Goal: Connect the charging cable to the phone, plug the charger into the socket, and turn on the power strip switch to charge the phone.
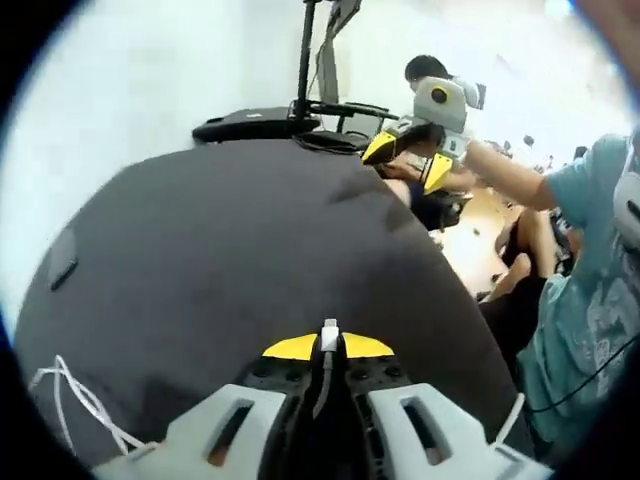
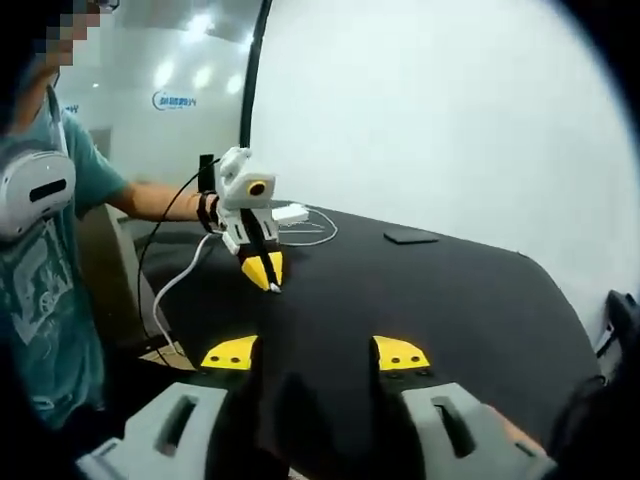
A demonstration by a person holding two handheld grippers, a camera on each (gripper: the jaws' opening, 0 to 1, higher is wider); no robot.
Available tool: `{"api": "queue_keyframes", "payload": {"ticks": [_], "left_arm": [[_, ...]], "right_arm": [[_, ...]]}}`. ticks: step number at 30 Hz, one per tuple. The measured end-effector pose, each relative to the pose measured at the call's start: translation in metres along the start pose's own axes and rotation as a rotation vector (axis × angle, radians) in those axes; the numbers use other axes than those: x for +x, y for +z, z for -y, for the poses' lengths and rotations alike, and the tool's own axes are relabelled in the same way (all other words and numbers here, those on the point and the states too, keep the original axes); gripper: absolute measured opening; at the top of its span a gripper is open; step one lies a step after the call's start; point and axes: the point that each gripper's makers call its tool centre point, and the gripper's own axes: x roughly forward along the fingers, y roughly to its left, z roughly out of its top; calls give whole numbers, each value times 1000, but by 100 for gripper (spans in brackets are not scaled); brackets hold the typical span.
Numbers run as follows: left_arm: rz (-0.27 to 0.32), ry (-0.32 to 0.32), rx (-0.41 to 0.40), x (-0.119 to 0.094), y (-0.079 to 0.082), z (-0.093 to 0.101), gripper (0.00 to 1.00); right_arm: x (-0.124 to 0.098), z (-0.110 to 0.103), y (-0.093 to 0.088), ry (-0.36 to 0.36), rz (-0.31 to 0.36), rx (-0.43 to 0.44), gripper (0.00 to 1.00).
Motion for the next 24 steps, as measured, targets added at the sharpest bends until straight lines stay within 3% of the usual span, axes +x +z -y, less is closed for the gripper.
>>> {"api": "queue_keyframes", "payload": {"ticks": [4, 7, 9, 11, 13, 16, 21, 24], "left_arm": [[32, 125, -29, -15, 15, -25, 5], [25, 237, -41, -29, 21, -53, 5], [52, 300, -86, -38, 28, -75, 5], [63, 369, -104, -47, 33, -98, 5], [56, 420, -113, -52, 34, -116, 5], [69, 426, -122, -55, 35, -134, 5], [49, 485, -171, -57, 23, -159, 5], [62, 500, -183, -62, 25, -173, 5]], "right_arm": [[12, 10, 6, 34, 25, 6, 47], [28, 13, 23, 129, 75, 34, 70], [38, 24, 30, 143, 79, 39, 77], [50, 52, 40, 144, 86, 12, 75], [62, 63, 46, 149, 81, -2, 76], [85, 98, 58, 170, 78, -26, 76], [126, 129, 69, 201, 78, -24, 74], [152, 152, 73, 213, 73, -7, 72]]}}
